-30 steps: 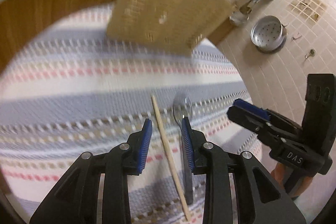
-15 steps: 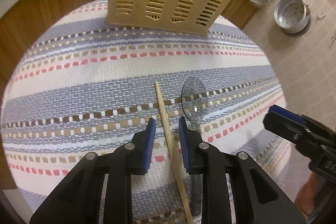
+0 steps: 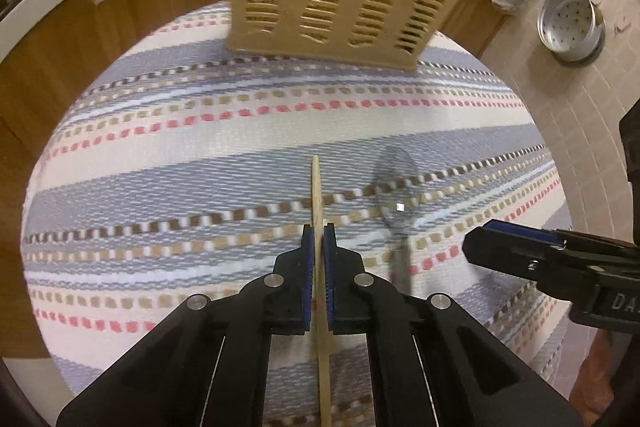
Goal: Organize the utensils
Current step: 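Grasp the last wooden chopstick with the left tool while the right tool grasps the last clear spoon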
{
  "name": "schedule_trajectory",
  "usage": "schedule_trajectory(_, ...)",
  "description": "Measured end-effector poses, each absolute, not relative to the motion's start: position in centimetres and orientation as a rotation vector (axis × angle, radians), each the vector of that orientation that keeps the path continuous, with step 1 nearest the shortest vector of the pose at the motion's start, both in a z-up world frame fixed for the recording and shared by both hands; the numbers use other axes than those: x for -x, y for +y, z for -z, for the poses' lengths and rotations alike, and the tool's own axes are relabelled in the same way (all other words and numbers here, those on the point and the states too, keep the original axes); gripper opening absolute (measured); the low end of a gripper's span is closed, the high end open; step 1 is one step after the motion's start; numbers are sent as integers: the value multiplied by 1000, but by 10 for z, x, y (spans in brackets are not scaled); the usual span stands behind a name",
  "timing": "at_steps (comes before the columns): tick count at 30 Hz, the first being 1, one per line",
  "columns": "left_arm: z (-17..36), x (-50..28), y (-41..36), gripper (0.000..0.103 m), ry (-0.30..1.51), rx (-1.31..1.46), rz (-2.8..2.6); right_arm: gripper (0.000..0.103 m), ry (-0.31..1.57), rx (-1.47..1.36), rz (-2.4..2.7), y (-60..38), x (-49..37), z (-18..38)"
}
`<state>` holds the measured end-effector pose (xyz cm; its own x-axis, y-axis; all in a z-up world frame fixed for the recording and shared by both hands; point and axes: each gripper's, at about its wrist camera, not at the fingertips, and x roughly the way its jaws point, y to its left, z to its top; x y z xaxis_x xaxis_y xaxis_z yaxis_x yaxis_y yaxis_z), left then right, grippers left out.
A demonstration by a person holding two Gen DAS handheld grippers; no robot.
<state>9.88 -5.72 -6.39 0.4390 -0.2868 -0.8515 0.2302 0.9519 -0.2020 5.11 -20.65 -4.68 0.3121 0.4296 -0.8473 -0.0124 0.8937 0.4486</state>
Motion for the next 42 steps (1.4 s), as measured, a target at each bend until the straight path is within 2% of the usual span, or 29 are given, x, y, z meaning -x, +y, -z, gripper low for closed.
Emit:
schedule_trajectory(3,61,-99,-31,2,1073,114,311,38,1247,-358,-305,-187,-59,50)
schedule_trajectory(9,59,-99,9,3,1068,212,302,26,1284,-294,-250,-155,-73,58)
schedule_trajectory(14,58,-97,19,3,1051,243,329,24,1267,-234,-160,-139,-74,59)
schedule_trajectory(19,55,-95,21,2,1028,265,357,16,1236,-57,-74,-116,-70,61)
schedule_trajectory(21,55,-95,16,2,1014,283,368,10,1216,-25,-51,-111,-67,62)
schedule_trajectory(36,61,-97,21,2,1049,318,420,9,1206,-101,-119,-141,-42,54)
schedule_trajectory(42,28,-78,32,1,895,370,459,9,1075,-169,-212,-158,-25,24)
